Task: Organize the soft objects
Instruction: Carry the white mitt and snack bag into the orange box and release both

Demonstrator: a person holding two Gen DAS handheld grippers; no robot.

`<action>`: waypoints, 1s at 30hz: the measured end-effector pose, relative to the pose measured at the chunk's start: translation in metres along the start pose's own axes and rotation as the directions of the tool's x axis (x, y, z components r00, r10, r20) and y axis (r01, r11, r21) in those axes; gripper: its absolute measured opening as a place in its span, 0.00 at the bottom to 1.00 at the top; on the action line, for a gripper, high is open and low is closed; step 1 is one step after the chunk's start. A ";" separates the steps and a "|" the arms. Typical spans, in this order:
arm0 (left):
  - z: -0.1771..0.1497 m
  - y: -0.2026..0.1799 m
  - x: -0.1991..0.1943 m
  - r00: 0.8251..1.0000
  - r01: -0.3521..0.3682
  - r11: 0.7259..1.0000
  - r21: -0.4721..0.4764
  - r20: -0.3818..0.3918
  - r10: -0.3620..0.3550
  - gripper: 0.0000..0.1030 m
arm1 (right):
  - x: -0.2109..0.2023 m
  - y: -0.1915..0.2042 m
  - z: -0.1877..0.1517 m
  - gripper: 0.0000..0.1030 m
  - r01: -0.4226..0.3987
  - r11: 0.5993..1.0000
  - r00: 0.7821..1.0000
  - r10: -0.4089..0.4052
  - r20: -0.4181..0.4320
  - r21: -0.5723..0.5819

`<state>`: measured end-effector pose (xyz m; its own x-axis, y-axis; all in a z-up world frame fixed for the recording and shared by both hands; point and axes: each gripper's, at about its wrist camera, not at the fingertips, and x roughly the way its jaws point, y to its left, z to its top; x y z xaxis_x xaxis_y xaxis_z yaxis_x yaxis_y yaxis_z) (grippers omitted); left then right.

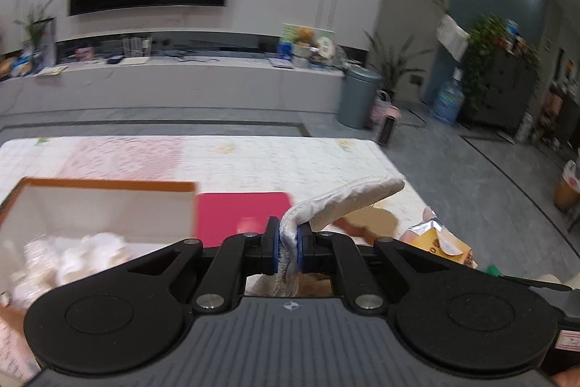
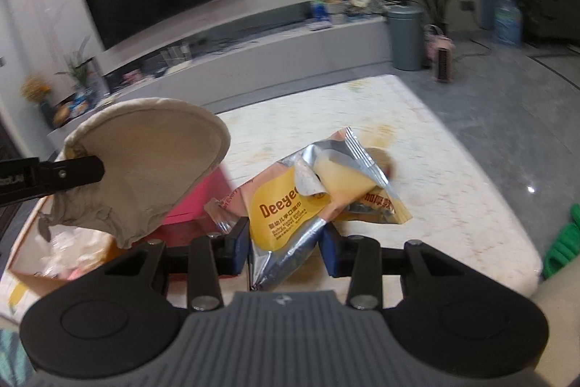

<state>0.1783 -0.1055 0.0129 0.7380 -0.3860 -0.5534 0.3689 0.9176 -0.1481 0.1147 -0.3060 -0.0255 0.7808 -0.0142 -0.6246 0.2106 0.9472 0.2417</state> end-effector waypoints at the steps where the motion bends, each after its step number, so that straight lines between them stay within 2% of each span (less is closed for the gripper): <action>1: -0.001 0.010 -0.004 1.000 -0.017 1.000 -0.016 0.005 0.017 0.09 | -0.002 0.008 -0.001 0.39 -0.017 1.000 1.000 0.017 -0.002 -0.014; 8: -0.005 0.078 -0.035 0.990 -0.127 0.982 -0.138 0.050 0.135 0.09 | -0.008 0.073 -0.003 0.39 -0.158 0.980 0.987 0.158 -0.010 -0.121; 12: -0.004 0.118 -0.051 0.978 -0.176 0.957 -0.230 0.067 0.196 0.09 | -0.005 0.115 0.000 0.39 -0.241 0.947 0.970 0.242 -0.020 -0.210; 17: 0.003 0.157 -0.049 0.970 -0.205 0.936 -0.287 0.071 0.235 0.09 | 0.016 0.165 0.003 0.39 -0.317 0.893 0.948 0.303 -0.094 -0.318; 22: 0.000 0.186 -0.041 0.948 -0.289 0.909 -0.299 0.041 0.315 0.09 | 0.050 0.203 0.006 0.39 -0.365 0.840 0.931 0.322 -0.174 -0.402; 25: -0.008 0.204 -0.034 0.952 -0.291 0.903 -0.316 -0.002 0.306 0.09 | 0.077 0.216 0.009 0.39 -0.380 0.806 0.924 0.304 -0.232 -0.453; 30: -0.021 0.215 -0.021 0.964 -0.265 0.900 -0.347 -0.061 0.261 0.09 | 0.122 0.231 0.010 0.39 -0.384 0.756 0.909 0.209 -0.361 -0.530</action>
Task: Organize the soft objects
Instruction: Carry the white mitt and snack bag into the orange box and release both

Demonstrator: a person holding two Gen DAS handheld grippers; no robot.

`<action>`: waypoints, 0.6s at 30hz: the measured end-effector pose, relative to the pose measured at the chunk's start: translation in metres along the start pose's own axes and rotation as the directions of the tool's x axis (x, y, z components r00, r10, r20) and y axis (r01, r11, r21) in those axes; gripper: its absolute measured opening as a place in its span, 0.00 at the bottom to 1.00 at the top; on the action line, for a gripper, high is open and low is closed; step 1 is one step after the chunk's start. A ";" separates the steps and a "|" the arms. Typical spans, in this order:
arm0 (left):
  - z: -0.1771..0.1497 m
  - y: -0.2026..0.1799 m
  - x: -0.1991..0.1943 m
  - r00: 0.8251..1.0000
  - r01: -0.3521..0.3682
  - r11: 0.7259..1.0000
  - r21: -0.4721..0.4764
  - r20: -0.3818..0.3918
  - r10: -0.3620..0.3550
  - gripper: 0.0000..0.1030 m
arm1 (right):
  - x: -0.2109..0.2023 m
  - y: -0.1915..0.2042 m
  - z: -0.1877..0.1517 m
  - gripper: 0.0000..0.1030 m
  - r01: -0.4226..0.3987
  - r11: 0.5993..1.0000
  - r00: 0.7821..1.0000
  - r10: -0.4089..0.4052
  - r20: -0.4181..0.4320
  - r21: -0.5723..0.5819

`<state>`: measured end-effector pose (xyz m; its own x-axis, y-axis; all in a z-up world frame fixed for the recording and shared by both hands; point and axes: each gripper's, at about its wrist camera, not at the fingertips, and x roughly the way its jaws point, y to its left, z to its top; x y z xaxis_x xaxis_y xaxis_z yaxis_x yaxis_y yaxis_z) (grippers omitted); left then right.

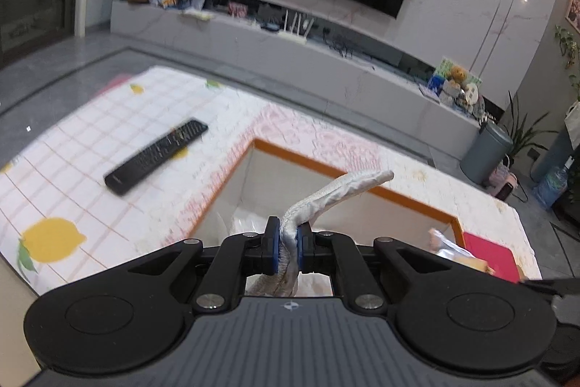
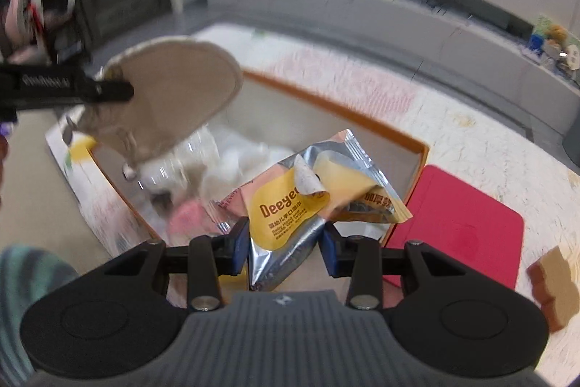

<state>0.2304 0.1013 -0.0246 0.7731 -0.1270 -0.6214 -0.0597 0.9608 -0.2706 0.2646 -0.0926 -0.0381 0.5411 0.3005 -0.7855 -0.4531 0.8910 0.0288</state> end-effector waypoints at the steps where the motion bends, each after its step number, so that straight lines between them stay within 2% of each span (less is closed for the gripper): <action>1: -0.002 0.000 0.004 1.000 0.003 1.000 0.000 -0.015 -0.003 0.09 | 0.007 -0.003 0.002 0.39 -0.003 1.000 1.000 0.003 -0.029 -0.018; 5: -0.007 0.005 0.020 0.996 -0.016 1.000 -0.011 -0.083 0.015 0.09 | 0.029 -0.008 0.009 0.39 -0.007 0.996 0.990 -0.006 -0.144 -0.090; 11: -0.011 0.001 0.030 0.990 -0.033 0.999 0.017 -0.133 0.035 0.09 | 0.047 -0.006 0.012 0.39 -0.023 0.986 0.964 -0.021 -0.263 -0.162; 14: -0.012 0.000 0.033 0.988 -0.032 0.999 0.023 -0.150 0.035 0.09 | 0.058 -0.003 0.012 0.39 -0.011 0.983 0.948 -0.048 -0.314 -0.183; 18: -0.013 -0.001 0.038 0.983 -0.024 0.999 0.032 -0.184 0.029 0.10 | 0.065 -0.002 0.014 0.39 -0.010 0.983 0.939 -0.054 -0.340 -0.184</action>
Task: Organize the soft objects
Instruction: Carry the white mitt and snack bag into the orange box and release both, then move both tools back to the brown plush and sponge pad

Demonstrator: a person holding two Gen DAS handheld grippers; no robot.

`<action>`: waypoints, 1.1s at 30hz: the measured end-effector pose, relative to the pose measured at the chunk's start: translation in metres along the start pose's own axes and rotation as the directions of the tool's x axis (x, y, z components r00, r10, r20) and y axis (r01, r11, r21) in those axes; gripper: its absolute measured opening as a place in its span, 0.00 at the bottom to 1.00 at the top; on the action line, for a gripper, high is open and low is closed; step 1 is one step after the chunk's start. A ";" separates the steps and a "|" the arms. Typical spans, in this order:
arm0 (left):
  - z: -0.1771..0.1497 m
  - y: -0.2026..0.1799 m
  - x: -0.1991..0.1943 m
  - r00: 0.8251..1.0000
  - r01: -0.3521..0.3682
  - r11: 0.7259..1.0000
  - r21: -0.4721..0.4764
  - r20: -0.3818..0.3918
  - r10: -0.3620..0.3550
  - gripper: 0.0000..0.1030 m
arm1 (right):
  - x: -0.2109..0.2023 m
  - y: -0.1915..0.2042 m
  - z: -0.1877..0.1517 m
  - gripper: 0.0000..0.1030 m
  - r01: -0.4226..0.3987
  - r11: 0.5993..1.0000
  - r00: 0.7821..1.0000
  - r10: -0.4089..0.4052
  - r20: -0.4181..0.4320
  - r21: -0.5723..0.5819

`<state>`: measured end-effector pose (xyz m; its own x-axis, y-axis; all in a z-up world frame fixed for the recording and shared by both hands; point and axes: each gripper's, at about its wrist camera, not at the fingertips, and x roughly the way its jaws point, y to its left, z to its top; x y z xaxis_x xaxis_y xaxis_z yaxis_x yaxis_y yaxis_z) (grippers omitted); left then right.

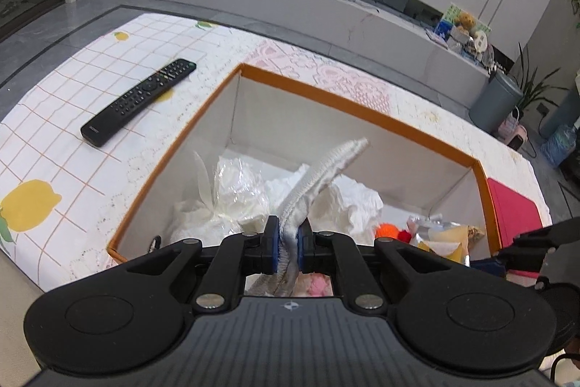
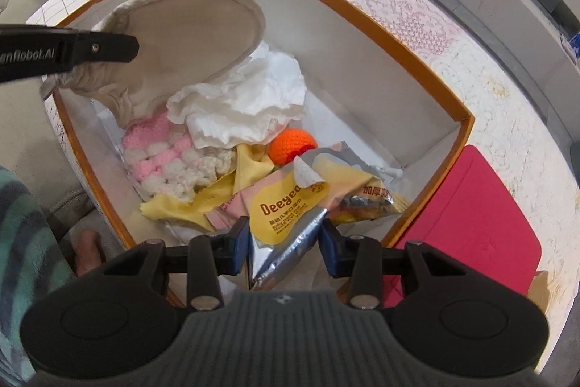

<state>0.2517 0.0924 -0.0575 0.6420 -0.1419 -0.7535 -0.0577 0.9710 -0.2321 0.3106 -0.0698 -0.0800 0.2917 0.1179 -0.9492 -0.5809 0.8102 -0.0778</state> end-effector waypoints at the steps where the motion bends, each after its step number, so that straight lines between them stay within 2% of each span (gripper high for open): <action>1: 0.000 -0.001 0.001 1.000 0.000 1.000 0.003 -0.009 0.000 0.10 | 0.001 0.000 0.001 0.39 -0.002 1.000 1.000 0.002 -0.006 0.003; 5: -0.001 -0.005 0.006 0.999 -0.005 0.999 0.039 -0.054 0.007 0.11 | 0.003 0.000 0.003 0.41 -0.003 1.000 1.000 0.003 -0.022 0.014; 8: -0.002 -0.010 0.008 0.997 -0.036 0.996 0.082 -0.069 0.041 0.12 | 0.001 0.000 0.001 0.41 0.004 1.000 1.000 -0.004 -0.024 0.024; 11: -0.001 -0.010 0.008 0.996 -0.043 0.995 0.095 -0.074 0.050 0.18 | -0.001 0.000 0.001 0.43 0.012 0.999 1.000 -0.011 -0.022 0.031; 14: -0.001 -0.010 0.002 0.998 -0.030 0.994 0.101 -0.058 0.036 0.24 | -0.007 0.002 -0.001 0.48 0.026 0.999 1.000 -0.026 0.001 0.026; 16: 0.000 -0.010 -0.004 0.999 0.012 0.996 0.085 -0.046 -0.008 0.34 | -0.015 0.003 -0.003 0.52 0.037 0.999 0.999 -0.037 0.022 0.022; 17: 0.000 -0.009 -0.008 0.998 0.042 0.996 0.076 -0.048 -0.038 0.35 | -0.018 0.003 -0.004 0.53 0.039 0.999 0.999 -0.040 0.032 0.023; 20: -0.001 -0.013 -0.015 0.993 0.111 0.991 0.070 -0.056 -0.107 0.36 | -0.028 0.003 -0.006 0.53 0.041 0.999 0.997 -0.043 0.057 0.035; 24: -0.005 -0.023 -0.021 0.984 0.164 0.984 0.071 -0.081 -0.159 0.35 | -0.037 0.004 -0.013 0.53 0.039 0.998 0.996 -0.043 0.084 0.051; 30: -0.012 -0.041 -0.023 0.980 0.169 0.980 0.103 -0.126 -0.155 0.26 | -0.052 0.003 -0.028 0.53 0.018 0.997 0.993 -0.026 0.119 0.071; 33: -0.015 -0.048 -0.018 0.979 0.142 0.982 0.122 -0.163 -0.122 0.22 | -0.059 0.003 -0.035 0.53 0.012 0.997 0.989 -0.023 0.143 0.078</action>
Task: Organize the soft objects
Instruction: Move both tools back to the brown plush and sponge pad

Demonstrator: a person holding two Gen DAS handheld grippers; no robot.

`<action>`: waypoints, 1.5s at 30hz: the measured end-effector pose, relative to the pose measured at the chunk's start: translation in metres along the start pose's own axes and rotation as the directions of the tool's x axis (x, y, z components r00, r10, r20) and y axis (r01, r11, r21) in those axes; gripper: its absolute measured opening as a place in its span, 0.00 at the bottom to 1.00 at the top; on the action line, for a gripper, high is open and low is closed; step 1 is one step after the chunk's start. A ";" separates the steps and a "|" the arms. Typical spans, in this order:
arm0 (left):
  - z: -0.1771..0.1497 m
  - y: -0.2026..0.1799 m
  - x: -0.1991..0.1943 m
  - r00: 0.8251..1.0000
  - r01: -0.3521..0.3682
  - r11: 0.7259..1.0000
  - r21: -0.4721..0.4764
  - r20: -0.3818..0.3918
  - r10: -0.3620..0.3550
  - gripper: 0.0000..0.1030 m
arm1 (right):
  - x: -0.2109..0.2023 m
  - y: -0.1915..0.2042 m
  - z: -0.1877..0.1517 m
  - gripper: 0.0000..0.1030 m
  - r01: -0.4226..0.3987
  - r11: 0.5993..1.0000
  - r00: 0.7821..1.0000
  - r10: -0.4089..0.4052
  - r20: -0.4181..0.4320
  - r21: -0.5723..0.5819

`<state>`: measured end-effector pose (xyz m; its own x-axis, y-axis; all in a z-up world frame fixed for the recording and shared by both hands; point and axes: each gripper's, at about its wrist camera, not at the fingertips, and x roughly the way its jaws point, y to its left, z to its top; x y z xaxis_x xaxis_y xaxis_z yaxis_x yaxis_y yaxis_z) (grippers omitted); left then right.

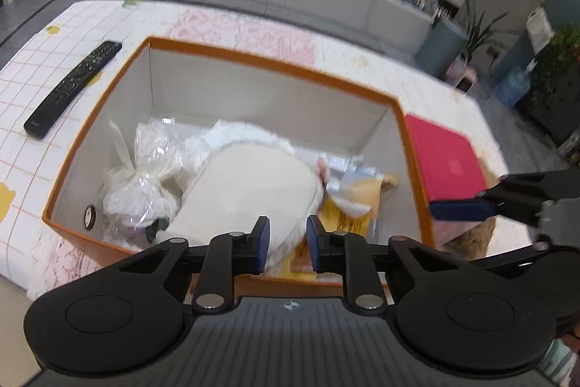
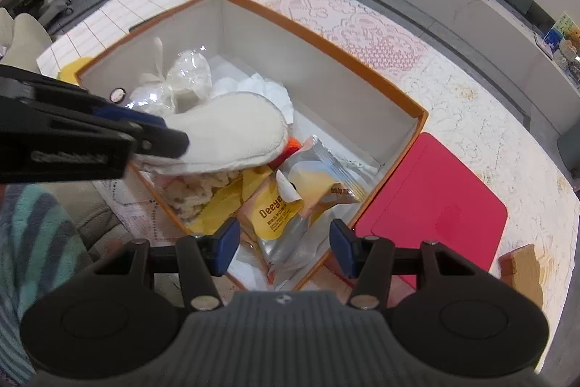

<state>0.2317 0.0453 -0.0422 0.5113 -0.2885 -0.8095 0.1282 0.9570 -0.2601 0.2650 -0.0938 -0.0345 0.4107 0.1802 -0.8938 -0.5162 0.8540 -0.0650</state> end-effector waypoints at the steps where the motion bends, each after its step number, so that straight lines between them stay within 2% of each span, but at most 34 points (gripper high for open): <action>1: -0.001 -0.001 0.003 1.000 -0.012 1.000 -0.001 -0.011 0.012 0.21 | -0.003 0.000 -0.002 0.53 -0.004 1.000 1.000 0.004 0.007 0.005; 4: -0.004 -0.006 0.003 0.999 -0.037 0.999 0.009 -0.007 0.037 0.21 | -0.011 0.000 -0.008 0.53 -0.017 1.000 0.999 0.016 0.033 0.020; 11: -0.013 -0.044 -0.035 0.993 -0.004 0.991 0.135 0.121 -0.012 0.21 | -0.043 -0.005 -0.033 0.53 -0.037 0.994 0.990 0.022 0.141 0.101; 18: -0.027 -0.102 -0.058 0.975 0.066 0.958 0.279 0.187 -0.122 0.21 | -0.074 -0.023 -0.082 0.53 -0.029 0.968 0.969 -0.034 0.244 0.249; 24: -0.048 -0.160 -0.055 0.959 0.132 0.896 0.423 0.174 -0.224 0.21 | -0.092 -0.054 -0.136 0.54 0.044 0.923 0.953 -0.154 0.262 0.383; 27: -0.060 -0.190 -0.044 0.960 0.079 0.864 0.498 0.196 -0.201 0.21 | -0.096 -0.073 -0.161 0.54 0.093 0.891 0.946 -0.219 0.240 0.444; 29: -0.067 -0.212 -0.035 0.962 0.046 0.830 0.557 0.201 -0.188 0.21 | -0.098 -0.086 -0.177 0.54 0.116 0.867 0.942 -0.251 0.224 0.484; 34: -0.071 -0.250 0.000 0.977 0.039 0.786 0.618 0.141 -0.160 0.21 | -0.094 -0.123 -0.209 0.55 0.130 0.804 0.940 -0.287 0.186 0.580; 36: -0.072 -0.260 0.014 0.982 0.049 0.770 0.636 0.110 -0.153 0.21 | -0.092 -0.133 -0.221 0.60 0.132 0.784 0.938 -0.298 0.180 0.607; 38: -0.070 -0.273 0.028 0.985 0.060 0.749 0.660 0.084 -0.152 0.21 | -0.089 -0.145 -0.230 0.60 0.144 0.766 0.935 -0.313 0.168 0.626; 41: -0.070 -0.287 0.046 0.989 0.065 0.711 0.701 0.052 -0.141 0.32 | -0.083 -0.166 -0.243 0.60 0.144 0.736 0.936 -0.318 0.150 0.662; 43: -0.069 -0.293 0.055 0.990 0.066 0.689 0.721 0.041 -0.137 0.45 | -0.080 -0.178 -0.249 0.60 0.148 0.721 0.936 -0.322 0.139 0.677; 45: -0.067 -0.301 0.066 0.991 0.075 0.661 0.747 0.021 -0.135 0.52 | -0.077 -0.189 -0.252 0.60 0.150 0.715 0.937 -0.324 0.134 0.682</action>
<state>0.1694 -0.2639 -0.0526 0.5067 -0.4145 -0.7559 0.7576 0.6326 0.1609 0.1415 -0.3921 -0.0653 0.6523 -0.0427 -0.7568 0.2051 0.9711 0.1221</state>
